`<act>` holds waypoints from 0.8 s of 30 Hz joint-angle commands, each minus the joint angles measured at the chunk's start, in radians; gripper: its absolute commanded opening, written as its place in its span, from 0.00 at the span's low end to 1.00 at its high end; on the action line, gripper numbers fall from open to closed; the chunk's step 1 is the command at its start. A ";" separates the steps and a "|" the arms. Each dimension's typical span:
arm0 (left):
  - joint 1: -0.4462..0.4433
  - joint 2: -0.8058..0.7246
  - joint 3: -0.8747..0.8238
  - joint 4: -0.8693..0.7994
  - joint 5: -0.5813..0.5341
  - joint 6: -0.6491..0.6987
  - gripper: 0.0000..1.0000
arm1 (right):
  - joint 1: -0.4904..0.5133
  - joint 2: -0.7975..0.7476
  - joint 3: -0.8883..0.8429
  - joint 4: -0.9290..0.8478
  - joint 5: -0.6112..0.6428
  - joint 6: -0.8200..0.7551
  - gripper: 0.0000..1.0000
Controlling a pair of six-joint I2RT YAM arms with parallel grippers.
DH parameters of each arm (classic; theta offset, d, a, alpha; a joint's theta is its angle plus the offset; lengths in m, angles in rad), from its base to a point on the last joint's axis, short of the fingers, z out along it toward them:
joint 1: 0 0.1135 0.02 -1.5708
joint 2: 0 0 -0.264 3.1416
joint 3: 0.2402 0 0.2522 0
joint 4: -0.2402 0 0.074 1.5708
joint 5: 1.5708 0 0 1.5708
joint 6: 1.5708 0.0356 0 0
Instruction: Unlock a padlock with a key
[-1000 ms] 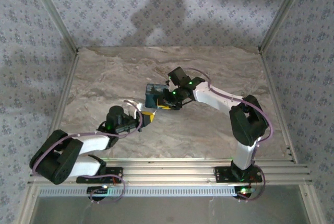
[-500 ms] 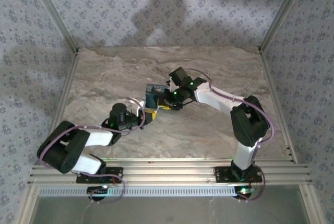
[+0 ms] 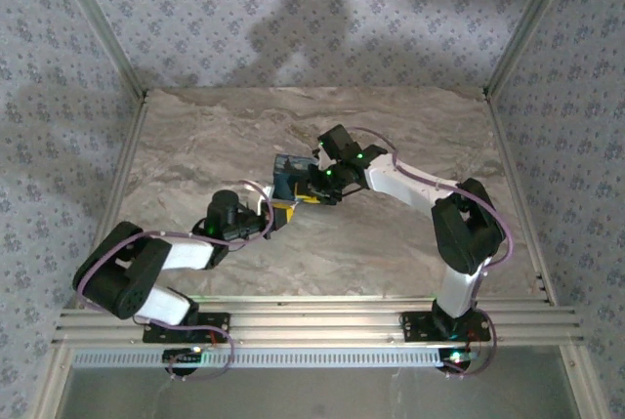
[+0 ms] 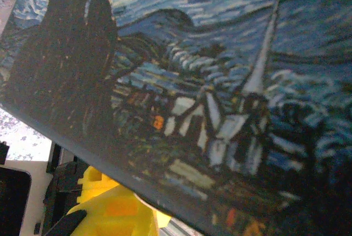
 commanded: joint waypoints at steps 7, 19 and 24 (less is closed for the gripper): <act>-0.006 0.028 0.026 0.081 0.002 -0.028 0.00 | -0.003 -0.032 -0.010 0.033 -0.050 0.014 0.00; -0.006 0.022 0.025 0.101 -0.006 -0.034 0.00 | -0.014 -0.031 -0.035 0.066 -0.069 0.029 0.00; -0.018 0.032 0.038 0.096 -0.006 -0.034 0.00 | -0.011 -0.027 -0.039 0.086 -0.074 0.043 0.00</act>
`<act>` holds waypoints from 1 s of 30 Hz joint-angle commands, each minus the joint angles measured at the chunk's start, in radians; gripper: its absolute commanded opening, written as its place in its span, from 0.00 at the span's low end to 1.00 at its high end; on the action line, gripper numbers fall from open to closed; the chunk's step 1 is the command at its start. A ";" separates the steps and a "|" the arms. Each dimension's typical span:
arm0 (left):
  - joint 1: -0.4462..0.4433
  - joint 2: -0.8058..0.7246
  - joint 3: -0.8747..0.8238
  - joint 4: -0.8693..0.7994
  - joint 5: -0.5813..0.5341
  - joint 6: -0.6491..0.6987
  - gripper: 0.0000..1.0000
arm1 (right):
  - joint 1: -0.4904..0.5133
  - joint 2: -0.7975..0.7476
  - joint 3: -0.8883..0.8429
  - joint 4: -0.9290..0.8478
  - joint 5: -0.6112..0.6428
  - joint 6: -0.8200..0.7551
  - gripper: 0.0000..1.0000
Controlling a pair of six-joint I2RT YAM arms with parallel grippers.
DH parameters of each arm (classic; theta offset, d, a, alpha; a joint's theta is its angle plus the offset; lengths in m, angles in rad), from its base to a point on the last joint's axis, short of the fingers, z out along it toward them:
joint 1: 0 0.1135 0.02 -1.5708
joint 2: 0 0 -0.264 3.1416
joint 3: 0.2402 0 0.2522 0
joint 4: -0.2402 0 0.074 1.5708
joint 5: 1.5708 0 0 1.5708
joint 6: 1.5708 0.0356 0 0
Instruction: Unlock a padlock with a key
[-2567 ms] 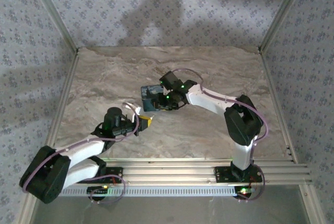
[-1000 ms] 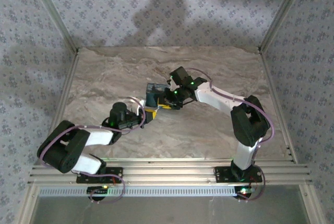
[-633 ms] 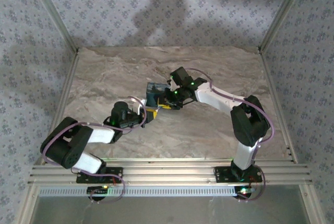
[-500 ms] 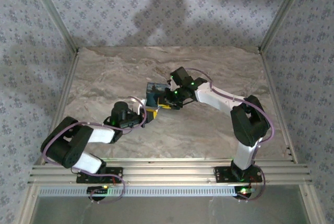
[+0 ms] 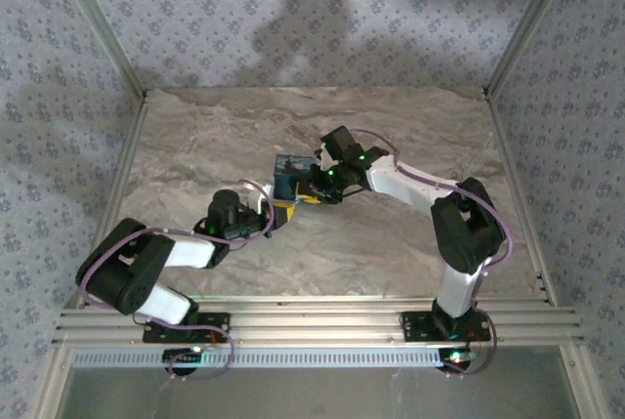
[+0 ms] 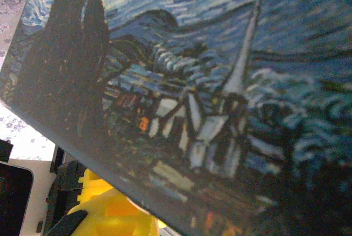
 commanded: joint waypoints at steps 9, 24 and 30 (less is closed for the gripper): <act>-0.029 0.060 0.065 0.090 -0.013 -0.061 0.00 | 0.008 -0.018 -0.029 0.071 -0.059 0.037 0.00; -0.024 0.034 0.063 0.108 -0.009 -0.108 0.00 | 0.003 -0.040 -0.049 0.015 -0.017 -0.003 0.00; -0.032 0.008 0.063 0.090 -0.025 -0.096 0.00 | 0.008 -0.037 -0.043 -0.014 -0.005 -0.009 0.00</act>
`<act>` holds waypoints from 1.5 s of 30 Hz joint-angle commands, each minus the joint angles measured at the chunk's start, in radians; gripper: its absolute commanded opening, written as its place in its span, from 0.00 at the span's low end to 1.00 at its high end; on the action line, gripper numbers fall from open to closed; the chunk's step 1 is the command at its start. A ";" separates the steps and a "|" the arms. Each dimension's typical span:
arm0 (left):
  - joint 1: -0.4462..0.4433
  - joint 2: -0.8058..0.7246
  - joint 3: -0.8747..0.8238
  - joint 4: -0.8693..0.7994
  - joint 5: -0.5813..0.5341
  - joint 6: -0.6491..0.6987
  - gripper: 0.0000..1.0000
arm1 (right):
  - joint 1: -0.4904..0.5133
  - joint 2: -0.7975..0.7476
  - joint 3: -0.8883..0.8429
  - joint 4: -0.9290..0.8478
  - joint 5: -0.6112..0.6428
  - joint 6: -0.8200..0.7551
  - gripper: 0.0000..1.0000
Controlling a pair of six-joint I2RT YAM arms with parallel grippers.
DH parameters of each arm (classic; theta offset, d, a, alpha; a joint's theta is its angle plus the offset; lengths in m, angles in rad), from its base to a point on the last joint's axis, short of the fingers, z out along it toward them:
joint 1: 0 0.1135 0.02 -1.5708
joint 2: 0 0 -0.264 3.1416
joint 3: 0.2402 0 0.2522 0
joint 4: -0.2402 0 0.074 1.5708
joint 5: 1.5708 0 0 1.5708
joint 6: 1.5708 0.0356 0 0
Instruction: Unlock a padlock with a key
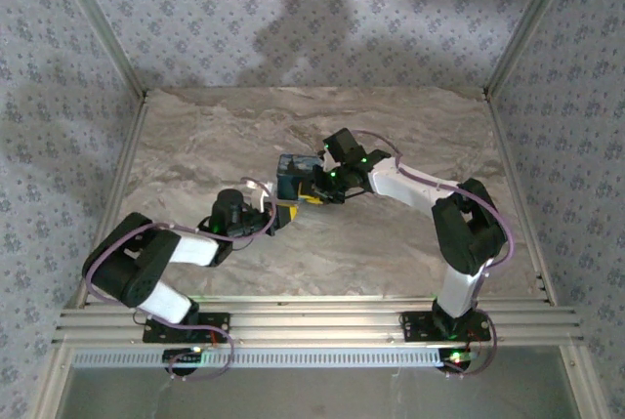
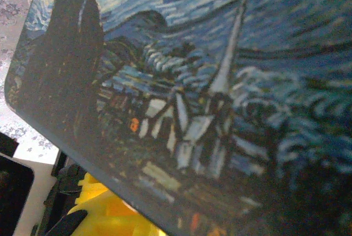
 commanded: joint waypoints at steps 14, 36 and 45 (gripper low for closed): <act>-0.015 0.060 0.061 0.155 0.025 -0.021 0.00 | 0.019 0.006 -0.015 0.033 -0.074 0.031 0.00; -0.021 0.024 0.040 0.159 -0.038 -0.021 0.00 | 0.017 -0.019 -0.012 -0.065 -0.056 -0.048 0.00; -0.049 0.180 0.056 0.330 -0.058 -0.075 0.00 | 0.015 -0.003 0.019 -0.130 -0.087 -0.095 0.00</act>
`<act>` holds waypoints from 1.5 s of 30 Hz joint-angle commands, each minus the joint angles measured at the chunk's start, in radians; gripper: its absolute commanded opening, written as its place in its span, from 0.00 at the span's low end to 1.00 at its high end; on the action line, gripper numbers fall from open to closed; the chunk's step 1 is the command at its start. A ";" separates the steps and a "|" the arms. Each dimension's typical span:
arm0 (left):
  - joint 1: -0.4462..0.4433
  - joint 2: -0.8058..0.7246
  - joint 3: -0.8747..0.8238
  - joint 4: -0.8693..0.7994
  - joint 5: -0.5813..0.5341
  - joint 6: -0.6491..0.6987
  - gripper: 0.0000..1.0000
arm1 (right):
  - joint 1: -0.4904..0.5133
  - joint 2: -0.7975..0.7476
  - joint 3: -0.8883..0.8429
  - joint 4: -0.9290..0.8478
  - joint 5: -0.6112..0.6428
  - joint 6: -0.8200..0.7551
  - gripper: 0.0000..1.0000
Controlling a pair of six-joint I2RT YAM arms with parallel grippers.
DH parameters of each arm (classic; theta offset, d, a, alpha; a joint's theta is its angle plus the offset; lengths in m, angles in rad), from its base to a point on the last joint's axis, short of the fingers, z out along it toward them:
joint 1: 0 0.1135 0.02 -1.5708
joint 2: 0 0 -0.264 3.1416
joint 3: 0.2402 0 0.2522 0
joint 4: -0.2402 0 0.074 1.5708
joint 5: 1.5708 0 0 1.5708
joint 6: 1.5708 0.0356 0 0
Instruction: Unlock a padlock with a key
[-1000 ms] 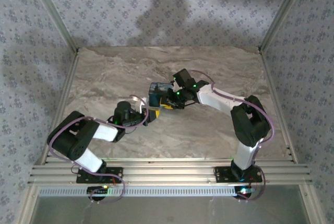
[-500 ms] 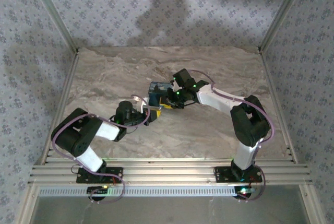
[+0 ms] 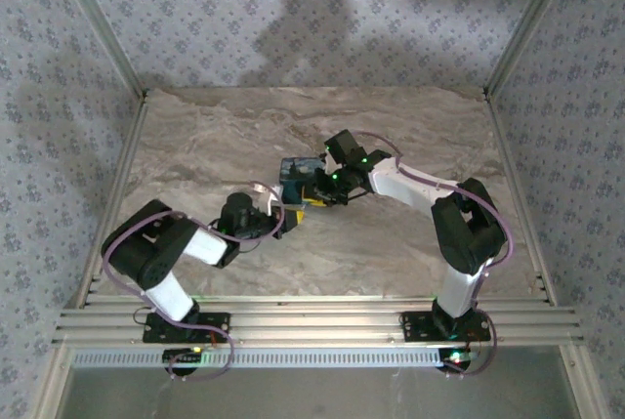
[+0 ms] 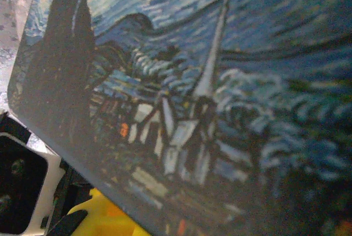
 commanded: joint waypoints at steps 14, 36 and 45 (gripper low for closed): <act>0.026 0.005 0.065 0.196 0.011 -0.062 0.00 | 0.017 0.016 0.048 -0.123 -0.080 -0.063 0.00; 0.047 -0.031 0.088 0.065 -0.010 -0.010 0.00 | 0.002 0.035 0.037 -0.119 -0.187 -0.088 0.00; -0.022 -0.147 0.086 -0.061 -0.143 0.118 0.00 | 0.004 0.070 0.078 -0.198 -0.189 -0.112 0.00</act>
